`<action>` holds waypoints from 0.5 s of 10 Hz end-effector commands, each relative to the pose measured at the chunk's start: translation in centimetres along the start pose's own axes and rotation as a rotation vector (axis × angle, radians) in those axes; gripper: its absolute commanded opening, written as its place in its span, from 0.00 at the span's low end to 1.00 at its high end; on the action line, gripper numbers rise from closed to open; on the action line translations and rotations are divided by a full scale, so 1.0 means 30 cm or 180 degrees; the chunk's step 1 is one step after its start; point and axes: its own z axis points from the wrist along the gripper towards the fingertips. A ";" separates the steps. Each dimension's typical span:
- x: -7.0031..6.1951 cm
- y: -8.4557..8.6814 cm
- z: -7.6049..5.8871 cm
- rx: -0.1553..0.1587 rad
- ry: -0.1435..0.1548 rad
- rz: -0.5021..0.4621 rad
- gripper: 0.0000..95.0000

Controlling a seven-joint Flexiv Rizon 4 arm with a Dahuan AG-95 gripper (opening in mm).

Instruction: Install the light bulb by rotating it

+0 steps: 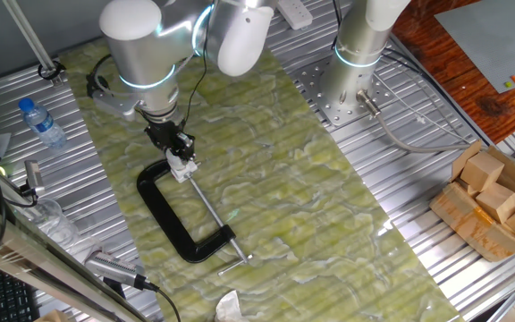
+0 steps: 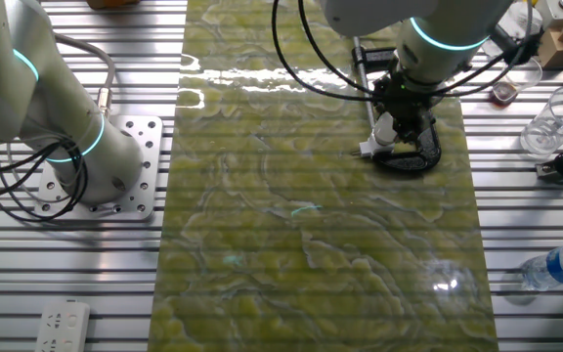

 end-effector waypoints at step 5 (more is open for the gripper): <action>0.004 0.003 0.001 0.0073 0.0022 0.0487 0.60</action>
